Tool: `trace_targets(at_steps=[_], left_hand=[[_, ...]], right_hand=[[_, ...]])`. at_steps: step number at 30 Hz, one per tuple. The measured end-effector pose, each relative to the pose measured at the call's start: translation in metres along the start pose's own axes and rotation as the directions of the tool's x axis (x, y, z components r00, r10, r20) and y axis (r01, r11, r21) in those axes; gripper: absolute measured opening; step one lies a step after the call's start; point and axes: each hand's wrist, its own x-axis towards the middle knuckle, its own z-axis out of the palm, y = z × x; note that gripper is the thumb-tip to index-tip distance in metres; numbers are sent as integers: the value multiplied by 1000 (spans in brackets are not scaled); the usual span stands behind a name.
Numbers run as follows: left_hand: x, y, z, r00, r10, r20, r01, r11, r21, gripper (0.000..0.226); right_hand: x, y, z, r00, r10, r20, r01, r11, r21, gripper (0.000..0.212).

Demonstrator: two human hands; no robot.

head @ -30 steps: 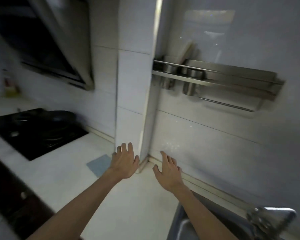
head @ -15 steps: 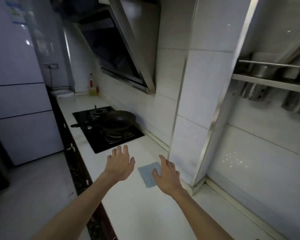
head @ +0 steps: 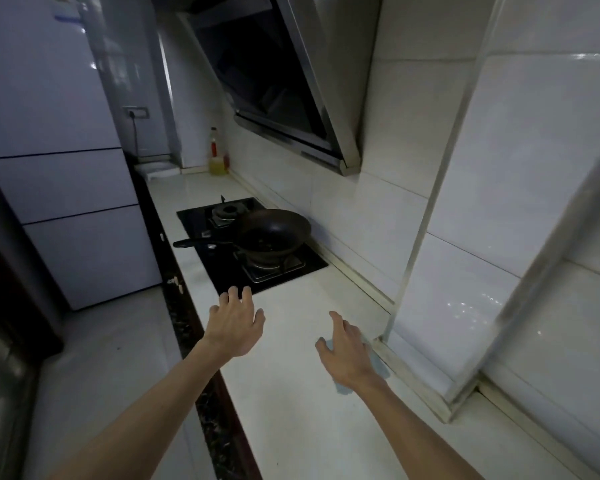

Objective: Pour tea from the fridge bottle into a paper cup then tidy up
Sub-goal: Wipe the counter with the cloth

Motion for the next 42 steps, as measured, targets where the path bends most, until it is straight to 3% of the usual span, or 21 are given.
trace_targets(at_steps=[15, 28, 35, 42], left_hand=[[141, -89, 51, 956, 253, 147, -266, 961, 76, 60], [209, -12, 136, 803, 529, 276, -567, 820, 77, 59], [234, 12, 181, 741, 574, 349, -634, 769, 81, 62], [254, -14, 223, 711, 580, 399, -646, 762, 43, 61]], right_hand=[[97, -35, 46, 943, 322, -86, -330, 937, -111, 64], [119, 34, 67, 825, 552, -121, -548, 834, 70, 64], [132, 81, 86, 760, 643, -100, -632, 766, 121, 65], [139, 97, 118, 687, 725, -61, -708, 685, 169, 67]])
